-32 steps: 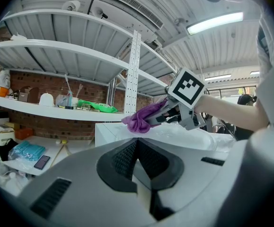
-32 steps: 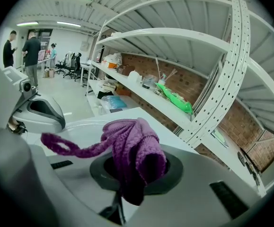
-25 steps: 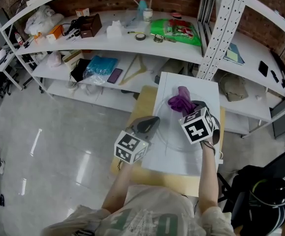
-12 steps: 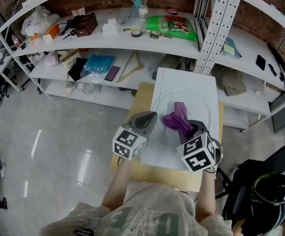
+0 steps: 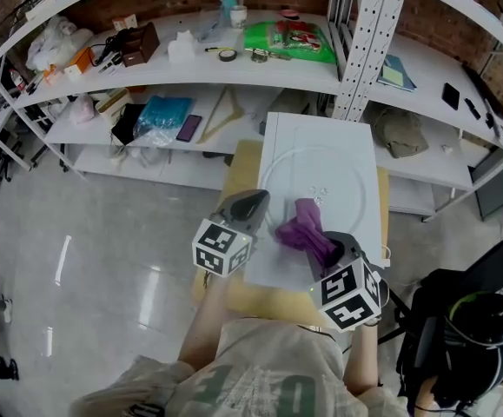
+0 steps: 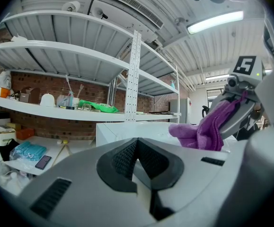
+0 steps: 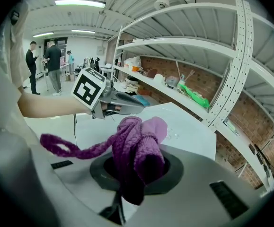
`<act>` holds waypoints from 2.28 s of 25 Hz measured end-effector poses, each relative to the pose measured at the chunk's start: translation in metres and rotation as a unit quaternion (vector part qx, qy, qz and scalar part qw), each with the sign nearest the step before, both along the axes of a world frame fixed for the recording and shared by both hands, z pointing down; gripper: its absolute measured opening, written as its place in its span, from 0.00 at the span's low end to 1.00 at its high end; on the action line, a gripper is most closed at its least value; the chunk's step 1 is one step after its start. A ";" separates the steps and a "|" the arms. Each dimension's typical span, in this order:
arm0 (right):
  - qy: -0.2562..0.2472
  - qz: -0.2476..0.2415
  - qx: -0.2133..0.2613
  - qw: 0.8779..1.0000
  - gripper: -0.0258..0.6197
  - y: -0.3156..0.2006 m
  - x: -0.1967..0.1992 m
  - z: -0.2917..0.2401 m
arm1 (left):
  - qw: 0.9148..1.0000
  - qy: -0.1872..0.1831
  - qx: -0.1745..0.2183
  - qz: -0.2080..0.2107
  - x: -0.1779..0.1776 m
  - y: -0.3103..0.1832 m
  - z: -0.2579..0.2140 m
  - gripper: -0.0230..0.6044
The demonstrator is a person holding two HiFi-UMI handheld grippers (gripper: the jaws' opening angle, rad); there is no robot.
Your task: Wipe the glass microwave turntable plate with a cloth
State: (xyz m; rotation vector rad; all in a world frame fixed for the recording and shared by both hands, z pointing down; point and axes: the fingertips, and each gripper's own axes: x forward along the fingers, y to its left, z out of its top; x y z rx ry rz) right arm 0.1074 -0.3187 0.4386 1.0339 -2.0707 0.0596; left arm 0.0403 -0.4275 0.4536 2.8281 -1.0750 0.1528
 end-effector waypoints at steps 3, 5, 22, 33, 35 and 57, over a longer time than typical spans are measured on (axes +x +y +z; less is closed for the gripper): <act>-0.003 -0.003 0.002 1.000 0.12 -0.004 0.001 -0.002 | 1.000 0.001 -0.001 0.001 0.000 0.001 0.000 0.04; -0.009 0.005 0.017 1.000 0.12 -0.017 0.006 -0.008 | 1.000 0.002 -0.002 0.002 0.000 0.001 0.001 0.04; -0.005 0.175 0.083 0.981 0.12 -0.178 0.090 -0.014 | 1.000 0.005 -0.001 0.004 -0.001 0.001 -0.001 0.04; 0.011 0.140 0.050 0.989 0.12 -0.122 0.070 -0.009 | 1.000 0.000 0.000 0.002 -0.001 0.002 -0.001 0.04; 0.020 0.134 0.048 0.990 0.12 -0.107 0.067 -0.007 | 1.000 -0.003 0.001 0.000 -0.001 0.002 -0.001 0.04; -0.011 0.126 0.047 0.991 0.12 0.017 0.041 -0.005 | 1.000 -0.014 0.003 -0.010 -0.003 0.003 0.000 0.04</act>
